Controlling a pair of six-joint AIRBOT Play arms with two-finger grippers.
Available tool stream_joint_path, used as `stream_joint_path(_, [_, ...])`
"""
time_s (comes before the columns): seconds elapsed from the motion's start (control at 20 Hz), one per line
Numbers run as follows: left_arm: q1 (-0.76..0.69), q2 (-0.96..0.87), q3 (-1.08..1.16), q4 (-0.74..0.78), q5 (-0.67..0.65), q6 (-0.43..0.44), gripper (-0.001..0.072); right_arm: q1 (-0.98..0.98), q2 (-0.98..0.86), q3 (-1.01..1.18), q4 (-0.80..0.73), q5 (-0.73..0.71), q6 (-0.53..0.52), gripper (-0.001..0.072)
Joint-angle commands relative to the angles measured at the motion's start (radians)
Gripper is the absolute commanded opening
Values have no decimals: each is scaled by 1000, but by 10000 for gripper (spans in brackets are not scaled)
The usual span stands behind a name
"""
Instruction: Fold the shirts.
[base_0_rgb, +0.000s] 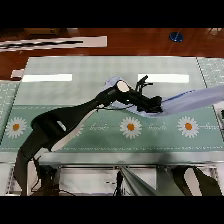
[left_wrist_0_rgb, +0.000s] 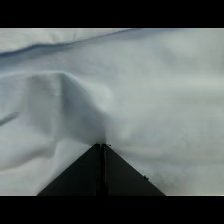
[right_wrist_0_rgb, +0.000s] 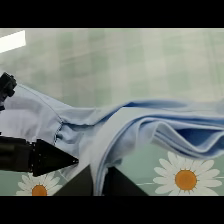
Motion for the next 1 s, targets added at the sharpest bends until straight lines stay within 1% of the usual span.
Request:
stream_joint_path(0.0, [-58, -43, 49, -3, -16, -31, 22, 0, 7, 0, 5, -24, 0, 21])
stream_joint_path(0.15, [-116, -58, 50, -7, -7, -39, 22, 28, 7, 0, -7, -24, -1, 21])
stream_joint_path(0.3, [-125, -61, 51, -25, 0, -34, 22, 119, 7, 0, -94, 35, -4, 21])
stream_joint_path(0.4, [-84, -37, 54, -24, -16, 13, 20, 160, 7, 0, -145, 64, -2, 21])
stream_joint_path(0.5, [-9, 21, 54, -5, -39, 56, 20, 181, 7, -2, -149, 45, 14, 21])
stream_joint_path(0.65, [145, 162, 54, 90, -90, 91, 20, 189, 7, -41, -116, -11, 29, 21])
stream_joint_path(0.8, [314, 313, 54, 163, -162, 117, 21, 189, 7, -147, -3, -109, 28, 21])
stream_joint_path(0.95, [472, 447, 54, 215, -239, 119, 21, 189, 6, -267, 151, -286, 13, 21])
